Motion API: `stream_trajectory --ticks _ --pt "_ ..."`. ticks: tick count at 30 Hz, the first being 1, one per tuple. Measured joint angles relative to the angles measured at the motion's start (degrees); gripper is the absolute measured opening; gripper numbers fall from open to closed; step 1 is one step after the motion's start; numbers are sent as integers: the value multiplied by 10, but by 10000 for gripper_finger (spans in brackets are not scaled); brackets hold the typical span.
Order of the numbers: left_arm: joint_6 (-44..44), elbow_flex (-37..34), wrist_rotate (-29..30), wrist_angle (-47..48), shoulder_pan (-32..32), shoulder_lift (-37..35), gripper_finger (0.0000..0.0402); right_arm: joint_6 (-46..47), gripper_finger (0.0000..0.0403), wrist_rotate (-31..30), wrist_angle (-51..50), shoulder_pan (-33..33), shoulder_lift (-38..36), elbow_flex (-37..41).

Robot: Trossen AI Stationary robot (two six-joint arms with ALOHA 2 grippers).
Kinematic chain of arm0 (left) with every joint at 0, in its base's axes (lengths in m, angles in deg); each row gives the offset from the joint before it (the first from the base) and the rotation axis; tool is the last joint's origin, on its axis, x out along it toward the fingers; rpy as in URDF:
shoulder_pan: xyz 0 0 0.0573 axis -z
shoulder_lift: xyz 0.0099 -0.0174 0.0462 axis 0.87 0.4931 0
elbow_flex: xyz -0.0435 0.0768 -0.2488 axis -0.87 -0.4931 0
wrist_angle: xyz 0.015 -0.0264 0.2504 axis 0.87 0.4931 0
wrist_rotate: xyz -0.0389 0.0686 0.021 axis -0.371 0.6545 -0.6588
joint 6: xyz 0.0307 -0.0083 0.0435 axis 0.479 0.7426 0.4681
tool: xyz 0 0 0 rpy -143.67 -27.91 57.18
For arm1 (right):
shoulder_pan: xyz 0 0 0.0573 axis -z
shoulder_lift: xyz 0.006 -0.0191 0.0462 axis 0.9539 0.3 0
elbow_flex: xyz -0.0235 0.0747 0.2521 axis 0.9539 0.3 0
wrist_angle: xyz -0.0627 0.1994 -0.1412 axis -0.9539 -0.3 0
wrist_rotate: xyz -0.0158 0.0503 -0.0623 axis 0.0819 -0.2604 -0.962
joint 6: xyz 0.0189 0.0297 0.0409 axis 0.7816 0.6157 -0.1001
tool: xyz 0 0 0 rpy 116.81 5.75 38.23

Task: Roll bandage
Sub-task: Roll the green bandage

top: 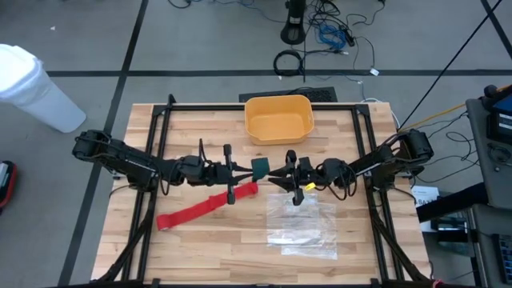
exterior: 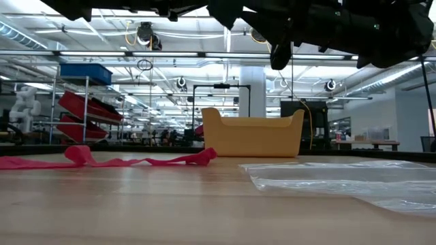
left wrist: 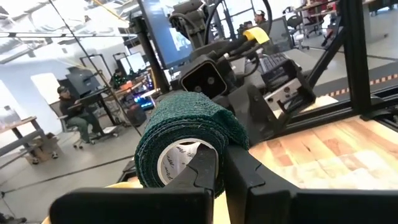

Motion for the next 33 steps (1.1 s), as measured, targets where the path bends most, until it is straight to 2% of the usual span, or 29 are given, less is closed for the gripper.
stream_trajectory --ticks 10,14,23,28,33 --pt "-5 0 2 -7 0 5 13 -11 112 -15 0 4 0 0" --pt "-29 0 2 -12 0 11 13 -6 110 -15 -1 13 0 0" --pt "-28 0 2 -39 -1 31 13 -4 77 -11 2 18 0 0" --pt "-28 0 2 -38 -1 31 13 -19 15 -9 4 17 0 0" --pt "-28 0 4 -38 -1 31 13 0 1 -16 5 17 0 0"
